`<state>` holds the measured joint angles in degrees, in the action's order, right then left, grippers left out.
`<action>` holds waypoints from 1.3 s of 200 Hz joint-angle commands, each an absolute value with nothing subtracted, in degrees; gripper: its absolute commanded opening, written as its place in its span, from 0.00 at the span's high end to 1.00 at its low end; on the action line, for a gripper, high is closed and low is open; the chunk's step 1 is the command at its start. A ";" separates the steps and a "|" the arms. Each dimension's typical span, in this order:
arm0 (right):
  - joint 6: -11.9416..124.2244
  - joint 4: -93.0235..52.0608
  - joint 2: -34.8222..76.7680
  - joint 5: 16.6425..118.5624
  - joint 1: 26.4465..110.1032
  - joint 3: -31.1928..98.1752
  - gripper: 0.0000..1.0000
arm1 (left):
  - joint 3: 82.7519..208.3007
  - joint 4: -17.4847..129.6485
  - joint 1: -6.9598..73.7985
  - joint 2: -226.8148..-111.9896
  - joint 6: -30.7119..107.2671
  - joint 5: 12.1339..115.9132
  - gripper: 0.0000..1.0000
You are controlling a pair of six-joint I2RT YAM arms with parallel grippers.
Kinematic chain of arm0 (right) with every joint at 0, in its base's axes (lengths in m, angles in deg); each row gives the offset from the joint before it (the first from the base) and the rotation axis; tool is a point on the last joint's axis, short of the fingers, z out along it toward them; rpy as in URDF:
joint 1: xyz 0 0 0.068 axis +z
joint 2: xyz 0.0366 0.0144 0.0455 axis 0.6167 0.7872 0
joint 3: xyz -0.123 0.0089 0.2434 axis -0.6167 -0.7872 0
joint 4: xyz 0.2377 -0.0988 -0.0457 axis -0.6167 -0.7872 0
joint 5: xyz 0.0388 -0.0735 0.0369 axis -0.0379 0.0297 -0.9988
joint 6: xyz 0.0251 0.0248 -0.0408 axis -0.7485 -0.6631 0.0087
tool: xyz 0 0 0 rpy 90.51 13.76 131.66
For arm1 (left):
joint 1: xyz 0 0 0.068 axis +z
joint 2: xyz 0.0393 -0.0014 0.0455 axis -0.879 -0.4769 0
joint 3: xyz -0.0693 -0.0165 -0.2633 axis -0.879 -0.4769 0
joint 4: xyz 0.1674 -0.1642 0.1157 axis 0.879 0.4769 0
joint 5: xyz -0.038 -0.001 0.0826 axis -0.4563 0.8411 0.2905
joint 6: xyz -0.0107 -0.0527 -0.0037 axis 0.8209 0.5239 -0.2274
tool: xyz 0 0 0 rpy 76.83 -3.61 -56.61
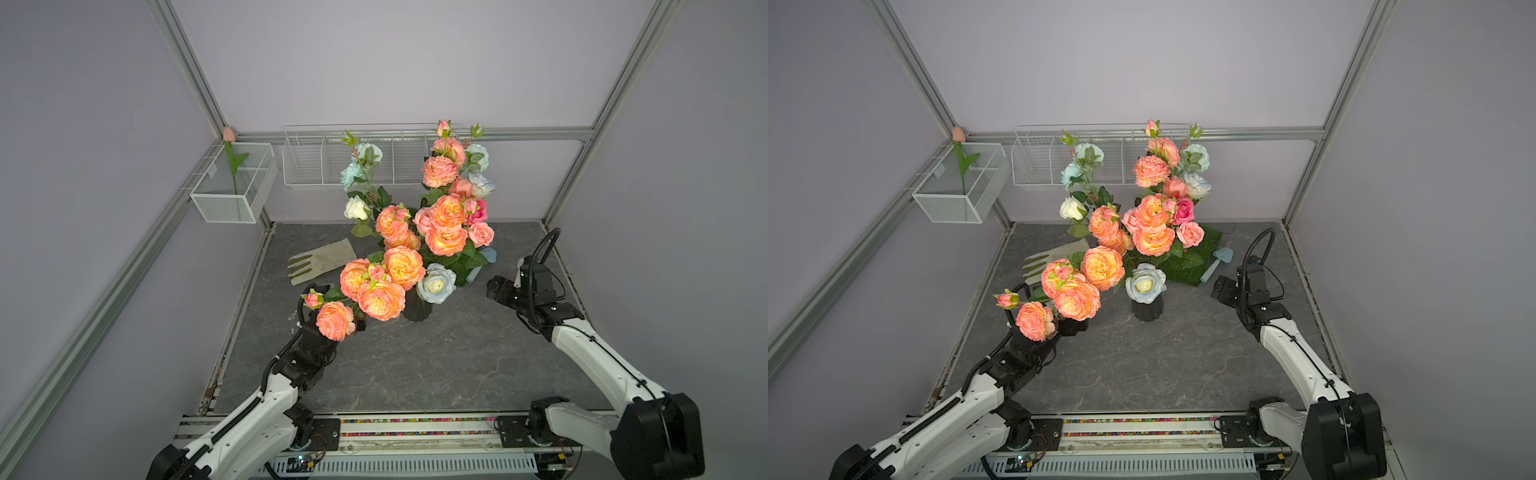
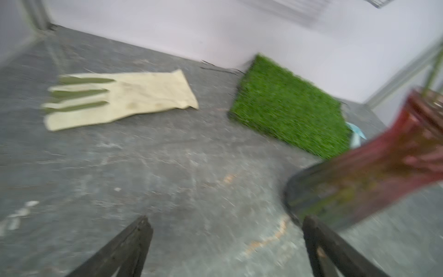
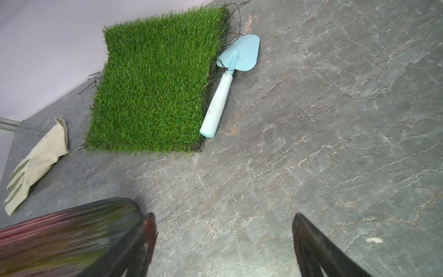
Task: Pick out pink flowers from the vase
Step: Adjust the vase at the center of the board.
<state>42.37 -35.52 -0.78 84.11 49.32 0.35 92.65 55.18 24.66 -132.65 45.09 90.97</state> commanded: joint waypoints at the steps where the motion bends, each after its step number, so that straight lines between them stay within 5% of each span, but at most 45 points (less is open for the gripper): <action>1: 41.72 -35.21 0.94 80.10 49.50 2.23 0.11 | 93.38 49.88 18.18 -136.16 47.13 93.08 0.00; 97: 43.48 -40.05 6.73 76.51 51.86 6.96 0.11 | 104.85 20.47 11.37 -168.28 40.43 86.04 0.00; 260: 50.00 -27.92 28.96 65.40 61.72 21.30 0.11 | 112.37 15.01 9.14 -181.38 41.73 92.91 0.01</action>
<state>47.59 -29.79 26.19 68.64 60.97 18.91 109.33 16.49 9.53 -179.97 41.44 91.59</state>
